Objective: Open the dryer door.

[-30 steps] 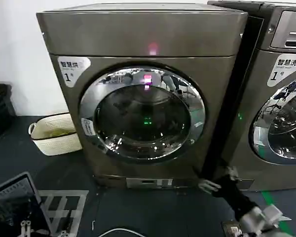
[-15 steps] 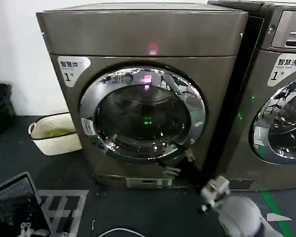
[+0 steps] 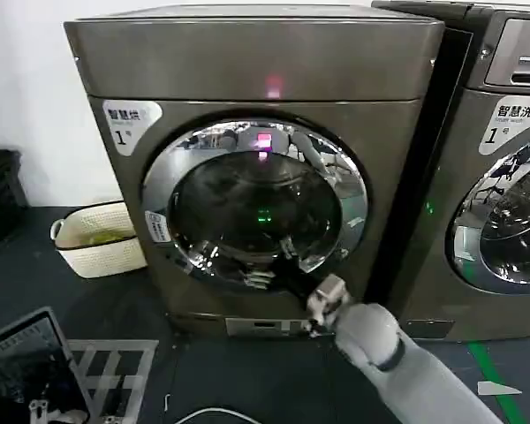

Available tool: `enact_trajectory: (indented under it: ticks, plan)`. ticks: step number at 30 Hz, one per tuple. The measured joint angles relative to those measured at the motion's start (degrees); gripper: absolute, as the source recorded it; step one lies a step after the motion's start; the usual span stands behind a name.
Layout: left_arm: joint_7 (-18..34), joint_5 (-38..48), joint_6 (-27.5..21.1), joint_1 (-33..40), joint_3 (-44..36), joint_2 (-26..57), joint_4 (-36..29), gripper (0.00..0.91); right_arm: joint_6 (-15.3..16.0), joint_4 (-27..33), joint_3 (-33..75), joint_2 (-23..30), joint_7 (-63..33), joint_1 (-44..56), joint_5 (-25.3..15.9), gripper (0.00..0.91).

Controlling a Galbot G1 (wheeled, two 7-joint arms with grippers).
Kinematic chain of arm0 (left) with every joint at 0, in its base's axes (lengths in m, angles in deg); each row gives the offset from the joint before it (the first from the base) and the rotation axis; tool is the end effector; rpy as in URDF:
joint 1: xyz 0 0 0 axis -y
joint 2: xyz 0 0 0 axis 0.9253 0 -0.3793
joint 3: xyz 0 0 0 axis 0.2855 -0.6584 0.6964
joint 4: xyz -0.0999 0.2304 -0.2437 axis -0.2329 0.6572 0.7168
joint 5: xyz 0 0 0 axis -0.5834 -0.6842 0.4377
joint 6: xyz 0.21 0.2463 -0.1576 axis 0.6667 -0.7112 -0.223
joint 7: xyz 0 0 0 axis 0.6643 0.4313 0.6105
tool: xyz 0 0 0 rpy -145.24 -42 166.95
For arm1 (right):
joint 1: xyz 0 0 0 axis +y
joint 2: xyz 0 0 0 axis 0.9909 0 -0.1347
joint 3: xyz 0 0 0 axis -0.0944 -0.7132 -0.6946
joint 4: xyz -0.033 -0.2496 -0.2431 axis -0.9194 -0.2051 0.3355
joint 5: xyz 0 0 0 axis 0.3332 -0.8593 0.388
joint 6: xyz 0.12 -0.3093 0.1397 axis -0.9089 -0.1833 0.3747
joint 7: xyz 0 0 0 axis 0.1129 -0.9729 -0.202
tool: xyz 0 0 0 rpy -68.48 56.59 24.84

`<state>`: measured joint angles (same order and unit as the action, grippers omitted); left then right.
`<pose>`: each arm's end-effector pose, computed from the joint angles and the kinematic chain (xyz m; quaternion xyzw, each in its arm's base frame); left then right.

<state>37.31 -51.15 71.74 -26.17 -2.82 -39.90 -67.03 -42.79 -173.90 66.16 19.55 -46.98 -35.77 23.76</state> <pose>0.0625 0.1407 -0.3143 0.0571 0.9255 0.3190 0.1960 0.3985 0.0868 -0.1819 -0.3938 0.9061 -0.1245 0.0920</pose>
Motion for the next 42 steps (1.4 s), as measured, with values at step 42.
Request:
enact_trajectory:
  ticks: [42]
  plan:
    - [0.1,0.3,0.0,0.2,1.8,-2.1,-0.3,0.907,-4.5,25.1,-9.1,21.6,3.9,-11.5,-5.8,0.907]
